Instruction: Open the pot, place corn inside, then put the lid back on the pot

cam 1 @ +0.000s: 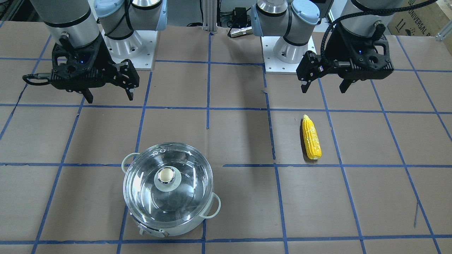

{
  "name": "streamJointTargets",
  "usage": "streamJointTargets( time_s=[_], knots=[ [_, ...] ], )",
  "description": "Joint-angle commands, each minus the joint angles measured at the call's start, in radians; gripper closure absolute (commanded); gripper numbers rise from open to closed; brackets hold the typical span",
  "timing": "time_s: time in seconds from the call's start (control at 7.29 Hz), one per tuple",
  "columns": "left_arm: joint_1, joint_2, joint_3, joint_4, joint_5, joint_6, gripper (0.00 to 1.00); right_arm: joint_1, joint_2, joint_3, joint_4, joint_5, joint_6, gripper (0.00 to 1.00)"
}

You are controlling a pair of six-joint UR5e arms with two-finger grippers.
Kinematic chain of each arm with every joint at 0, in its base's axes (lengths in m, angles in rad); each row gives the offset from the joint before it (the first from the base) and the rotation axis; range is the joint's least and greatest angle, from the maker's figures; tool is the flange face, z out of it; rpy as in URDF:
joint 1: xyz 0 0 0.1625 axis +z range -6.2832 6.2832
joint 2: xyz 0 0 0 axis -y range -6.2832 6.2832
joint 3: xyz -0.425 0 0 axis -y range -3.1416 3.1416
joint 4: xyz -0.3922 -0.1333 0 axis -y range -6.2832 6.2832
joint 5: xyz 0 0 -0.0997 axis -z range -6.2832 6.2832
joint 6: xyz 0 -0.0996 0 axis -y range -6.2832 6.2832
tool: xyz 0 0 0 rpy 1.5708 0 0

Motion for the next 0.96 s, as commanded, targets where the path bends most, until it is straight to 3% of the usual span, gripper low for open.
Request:
streamJointTargets(
  time_s=[0.0,0.41,0.82],
  knots=[
    [0.0,-0.001,0.0,0.001,0.0,0.0,0.0,0.015,0.05,-0.036,-0.011,0.018,0.028,0.0],
    [0.0,-0.001,0.0,0.003,0.0,0.002,0.0,0.122,0.28,-0.296,-0.009,0.018,0.034,0.0],
    [0.0,-0.001,0.0,0.004,0.0,0.002,0.0,0.169,0.473,-0.393,-0.052,0.013,0.086,0.01]
  ],
)
